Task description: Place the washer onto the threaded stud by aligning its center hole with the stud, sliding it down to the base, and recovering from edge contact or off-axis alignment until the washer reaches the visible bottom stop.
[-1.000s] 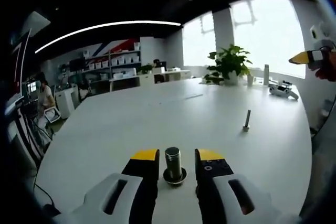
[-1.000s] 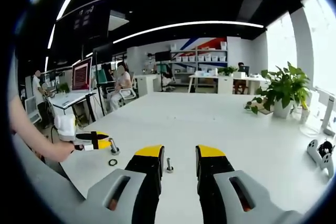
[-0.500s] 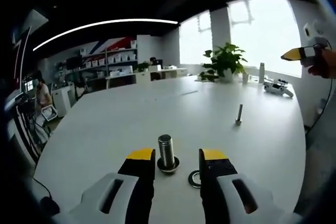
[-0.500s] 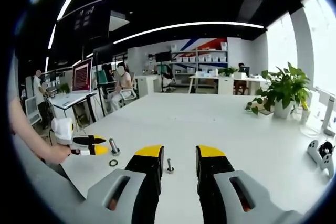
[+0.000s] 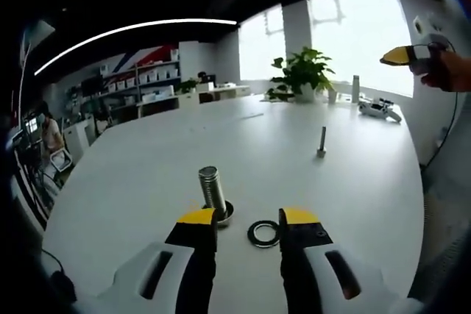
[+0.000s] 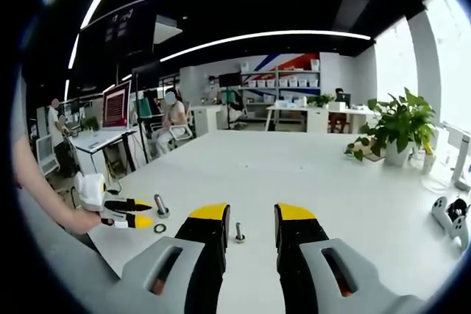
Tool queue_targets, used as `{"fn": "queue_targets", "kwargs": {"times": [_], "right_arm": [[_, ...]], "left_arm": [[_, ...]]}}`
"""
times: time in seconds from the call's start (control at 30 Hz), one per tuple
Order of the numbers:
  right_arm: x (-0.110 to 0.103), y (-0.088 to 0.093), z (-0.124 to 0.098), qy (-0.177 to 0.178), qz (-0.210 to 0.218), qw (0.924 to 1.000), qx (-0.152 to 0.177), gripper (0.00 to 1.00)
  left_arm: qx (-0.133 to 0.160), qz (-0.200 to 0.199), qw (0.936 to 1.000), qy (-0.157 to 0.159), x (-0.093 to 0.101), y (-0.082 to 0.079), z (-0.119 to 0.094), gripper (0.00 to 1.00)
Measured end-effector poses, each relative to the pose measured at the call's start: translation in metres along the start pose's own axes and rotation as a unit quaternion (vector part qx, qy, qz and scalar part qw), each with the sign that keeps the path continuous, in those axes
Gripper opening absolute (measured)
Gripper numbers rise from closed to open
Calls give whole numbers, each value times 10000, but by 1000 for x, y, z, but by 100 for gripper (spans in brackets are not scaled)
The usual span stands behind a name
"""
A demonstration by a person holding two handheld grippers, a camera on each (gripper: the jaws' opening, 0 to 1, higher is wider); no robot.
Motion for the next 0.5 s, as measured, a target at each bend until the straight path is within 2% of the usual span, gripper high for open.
{"fn": "queue_targets", "kwargs": {"times": [0.23, 0.5], "right_arm": [[1, 0, -1, 30, 14, 10000, 3, 26], [-1, -1, -1, 19, 9, 10000, -10, 26]], "left_arm": [[-214, 66, 9997, 106, 3, 14, 4, 31], [-312, 87, 9993, 160, 3, 20, 5, 29]]}}
Point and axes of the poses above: the point that each gripper's makers call its tool centre point, and the gripper's own axes: z roughly forward along the fingers, x roughly to its right, y roughly out of its underside, the point moved 8 cm from there along -z, roughly backward along the fingers, and after that the axes turned 7 degrees about -z, right-handed, at the moved point
